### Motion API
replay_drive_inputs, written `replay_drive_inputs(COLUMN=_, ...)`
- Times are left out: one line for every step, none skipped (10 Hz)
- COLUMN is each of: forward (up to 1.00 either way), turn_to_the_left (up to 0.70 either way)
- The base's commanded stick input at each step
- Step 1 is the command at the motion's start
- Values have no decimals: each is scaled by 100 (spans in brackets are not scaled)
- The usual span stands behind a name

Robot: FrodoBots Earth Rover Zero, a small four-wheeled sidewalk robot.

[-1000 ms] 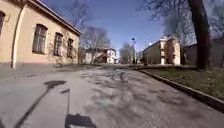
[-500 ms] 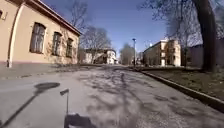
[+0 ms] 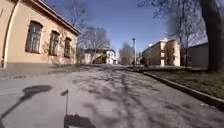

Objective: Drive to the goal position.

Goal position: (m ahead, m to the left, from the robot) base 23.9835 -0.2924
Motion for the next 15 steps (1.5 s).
replay_drive_inputs(forward=85, turn_to_the_left=0)
replay_drive_inputs(forward=85, turn_to_the_left=0)
replay_drive_inputs(forward=85, turn_to_the_left=0)
replay_drive_inputs(forward=85, turn_to_the_left=0)
replay_drive_inputs(forward=85, turn_to_the_left=0)
replay_drive_inputs(forward=85, turn_to_the_left=0)
replay_drive_inputs(forward=85, turn_to_the_left=0)
replay_drive_inputs(forward=85, turn_to_the_left=0)
replay_drive_inputs(forward=85, turn_to_the_left=0)
replay_drive_inputs(forward=85, turn_to_the_left=0)
replay_drive_inputs(forward=85, turn_to_the_left=0)
replay_drive_inputs(forward=85, turn_to_the_left=0)
replay_drive_inputs(forward=85, turn_to_the_left=0)
replay_drive_inputs(forward=85, turn_to_the_left=0)
replay_drive_inputs(forward=85, turn_to_the_left=0)
